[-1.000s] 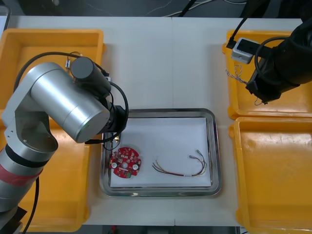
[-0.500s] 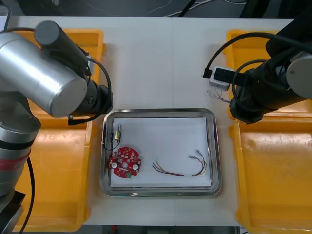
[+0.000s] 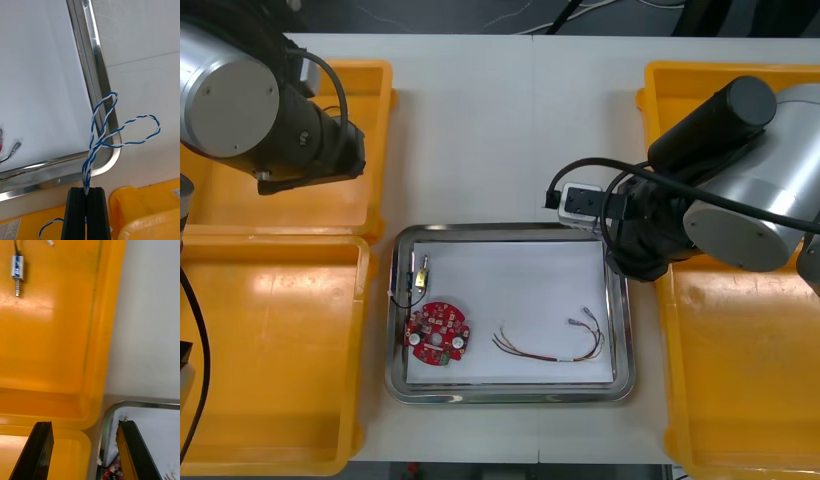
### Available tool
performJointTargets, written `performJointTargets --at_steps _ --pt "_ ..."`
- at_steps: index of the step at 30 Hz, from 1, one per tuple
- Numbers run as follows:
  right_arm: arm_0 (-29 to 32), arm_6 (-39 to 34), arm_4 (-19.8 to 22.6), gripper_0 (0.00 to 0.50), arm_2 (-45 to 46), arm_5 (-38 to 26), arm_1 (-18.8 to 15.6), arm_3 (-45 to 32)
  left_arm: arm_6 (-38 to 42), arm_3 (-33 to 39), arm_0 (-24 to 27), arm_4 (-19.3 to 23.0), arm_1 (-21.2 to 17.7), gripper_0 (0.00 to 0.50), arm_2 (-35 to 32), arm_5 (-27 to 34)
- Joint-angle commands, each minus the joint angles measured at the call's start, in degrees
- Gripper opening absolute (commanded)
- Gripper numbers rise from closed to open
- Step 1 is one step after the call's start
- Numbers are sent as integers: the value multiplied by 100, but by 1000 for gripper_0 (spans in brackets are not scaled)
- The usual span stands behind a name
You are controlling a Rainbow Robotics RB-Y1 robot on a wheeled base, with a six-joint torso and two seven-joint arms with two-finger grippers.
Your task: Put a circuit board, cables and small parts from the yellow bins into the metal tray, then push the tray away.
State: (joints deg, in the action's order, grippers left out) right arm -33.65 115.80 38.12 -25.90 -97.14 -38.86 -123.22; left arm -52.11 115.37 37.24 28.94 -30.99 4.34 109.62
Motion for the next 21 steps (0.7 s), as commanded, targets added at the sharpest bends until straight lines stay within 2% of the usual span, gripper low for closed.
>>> performJointTargets --at_steps 1,4,7,13,21 --pt "-1 -66 -103 0 -416 204 19 -194 -933 -585 416 -143 -311 500 -302 38" --pt "-150 -66 -112 0 -829 266 19 -176 -1416 -1473 697 -258 -364 500 -548 -142" --pt "-265 -66 -103 0 -1075 266 54 -141 -1733 -1974 908 -381 -382 500 -697 -397" --pt "-678 -58 204 0 -1383 248 265 395 -2286 -2800 1260 -882 -391 500 -847 -854" --pt "-1170 -14 222 0 -1708 239 564 1177 -2559 -3653 1418 -978 -364 500 -899 -1918"
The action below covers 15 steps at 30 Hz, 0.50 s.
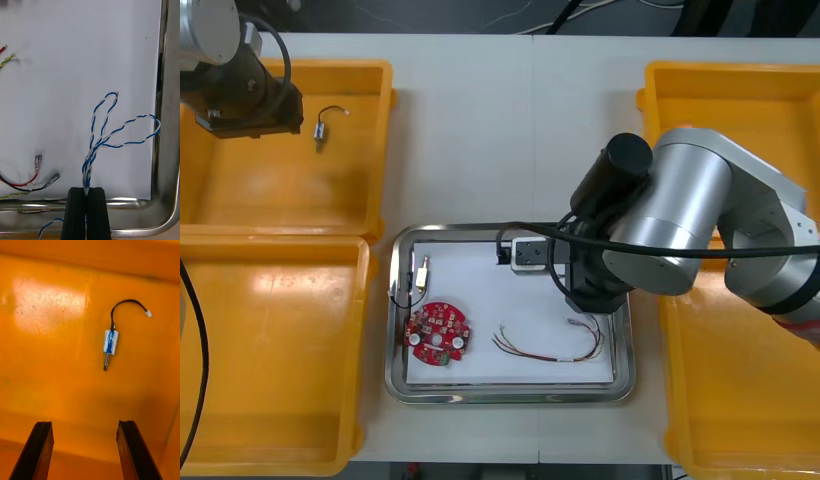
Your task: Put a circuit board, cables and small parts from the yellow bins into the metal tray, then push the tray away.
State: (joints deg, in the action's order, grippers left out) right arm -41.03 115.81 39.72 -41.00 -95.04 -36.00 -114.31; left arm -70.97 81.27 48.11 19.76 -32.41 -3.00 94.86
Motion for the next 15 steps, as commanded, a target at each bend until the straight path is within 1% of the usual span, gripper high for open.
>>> performJointTargets --at_steps 1,7,15 --pt "-494 3 62 0 -233 29 330 401 -682 -331 339 -60 -204 500 -148 -591" --pt "-669 47 18 0 -356 126 532 805 -717 -621 348 -60 -64 500 -51 -1233" --pt "-687 118 -35 0 -487 460 620 1113 -717 -850 357 -69 173 500 80 -1936"
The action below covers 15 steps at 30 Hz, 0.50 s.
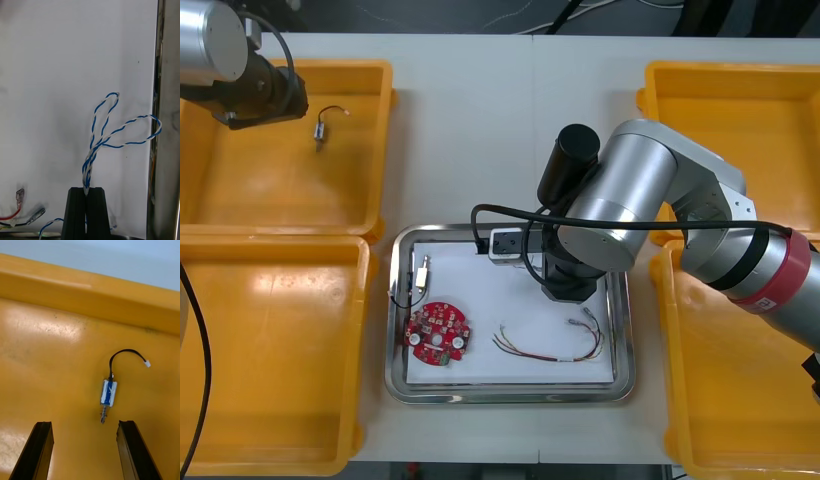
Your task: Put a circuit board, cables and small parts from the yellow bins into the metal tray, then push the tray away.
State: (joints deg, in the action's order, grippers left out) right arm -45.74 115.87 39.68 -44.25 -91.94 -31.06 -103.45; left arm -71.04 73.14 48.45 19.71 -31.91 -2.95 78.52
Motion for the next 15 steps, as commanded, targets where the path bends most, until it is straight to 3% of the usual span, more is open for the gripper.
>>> performJointTargets --at_steps 1,5,7,8,9,10,11,12,13,15 --pt "-216 111 -48 0 -198 167 126 27 -710 -71 323 -63 158 500 102 -390" --pt "-208 111 -57 2 -190 132 126 27 -736 -212 323 -107 299 500 190 -645" --pt "-208 111 -57 118 -198 132 126 44 -745 -265 315 -142 334 500 216 -706" --pt "-199 111 -39 118 -198 132 126 62 -754 -335 323 -178 369 500 242 -768" --pt "-190 129 -30 317 -198 132 126 62 -771 -388 315 -213 396 500 260 -838" --pt "-190 138 -13 405 -198 123 126 62 -780 -458 315 -248 422 500 295 -899" --pt "-181 138 -4 437 -198 115 126 62 -780 -502 315 -257 422 500 304 -926" --pt "-181 146 14 437 -198 97 126 62 -798 -599 315 -248 431 500 321 -996" --pt "-181 146 22 500 -198 97 118 62 -798 -625 315 -248 440 500 321 -1022" --pt "-181 146 49 500 -198 62 100 62 -859 -783 315 -248 449 498 357 -1093"
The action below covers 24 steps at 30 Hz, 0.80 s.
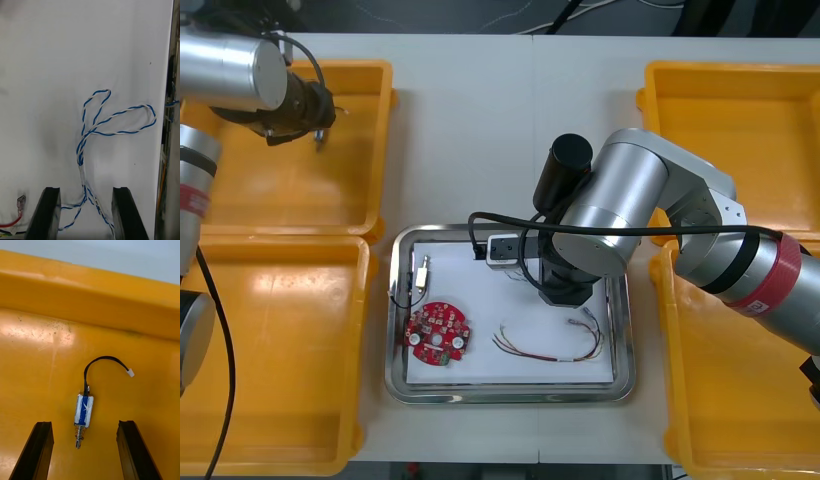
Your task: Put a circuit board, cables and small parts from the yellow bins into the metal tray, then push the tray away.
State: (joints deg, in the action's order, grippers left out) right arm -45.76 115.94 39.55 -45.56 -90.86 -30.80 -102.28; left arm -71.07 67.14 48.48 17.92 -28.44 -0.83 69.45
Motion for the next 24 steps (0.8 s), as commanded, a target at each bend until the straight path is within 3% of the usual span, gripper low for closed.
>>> performJointTargets --at_steps 1,11,18,24 --pt "-179 140 88 500 -58 -54 65 -64 -882 -245 302 -69 102 498 144 -213" --pt "-188 96 202 500 671 -758 65 -512 -1023 -333 206 -60 102 478 223 -327" --pt "-171 52 598 500 1717 -1285 92 -582 -1076 -342 126 -52 102 458 223 -318" --pt "-171 -54 677 500 2499 -1751 92 -582 -1120 -333 56 -43 110 456 223 -353"
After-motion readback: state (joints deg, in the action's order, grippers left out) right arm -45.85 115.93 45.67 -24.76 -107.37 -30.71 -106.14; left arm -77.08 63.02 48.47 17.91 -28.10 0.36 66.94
